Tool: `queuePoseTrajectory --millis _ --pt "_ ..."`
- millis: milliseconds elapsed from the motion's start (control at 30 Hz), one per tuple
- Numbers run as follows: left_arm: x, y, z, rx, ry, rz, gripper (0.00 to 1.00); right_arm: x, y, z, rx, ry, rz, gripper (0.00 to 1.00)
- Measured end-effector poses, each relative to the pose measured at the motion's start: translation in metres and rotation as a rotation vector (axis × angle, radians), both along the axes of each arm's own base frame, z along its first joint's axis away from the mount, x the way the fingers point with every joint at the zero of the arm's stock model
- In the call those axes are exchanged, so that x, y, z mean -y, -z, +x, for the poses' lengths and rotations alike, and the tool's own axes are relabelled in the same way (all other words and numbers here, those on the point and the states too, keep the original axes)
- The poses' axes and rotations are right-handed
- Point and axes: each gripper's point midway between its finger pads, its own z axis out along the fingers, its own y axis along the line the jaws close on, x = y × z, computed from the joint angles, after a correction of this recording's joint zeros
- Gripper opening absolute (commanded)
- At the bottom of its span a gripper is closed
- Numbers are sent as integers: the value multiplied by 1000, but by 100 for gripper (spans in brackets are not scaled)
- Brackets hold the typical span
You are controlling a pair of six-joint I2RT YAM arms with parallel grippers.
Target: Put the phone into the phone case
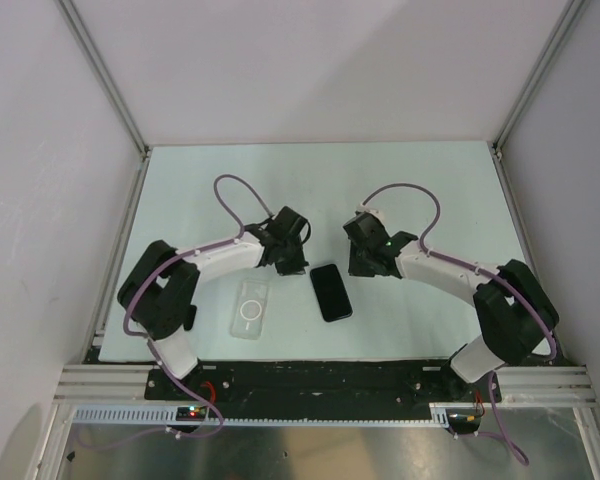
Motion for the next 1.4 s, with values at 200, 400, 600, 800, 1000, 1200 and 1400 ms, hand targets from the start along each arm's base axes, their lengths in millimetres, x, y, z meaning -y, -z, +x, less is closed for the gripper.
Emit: queuePoseTrajectory --millis 200,400,600,800,1000,1200,1400 --pt "6 10 7 -19 -5 12 0 -1 19 -13 -43 -14 -28 13" --pt "8 21 7 -45 -1 24 0 1 42 -39 -101 -40 -63 11" --pt "17 21 11 -52 20 21 0 -4 52 -55 -121 -62 -71 11" --pt "35 21 16 -57 80 10 1 -6 52 -72 -106 -71 -58 11" --pt "63 16 9 -51 177 -19 3 -8 45 -101 -127 -118 -45 11" --pt "81 7 1 -36 254 -42 11 10 21 -84 -86 -35 -1 17" --pt "71 -4 2 -16 252 -20 18 37 -12 -48 16 56 71 28"
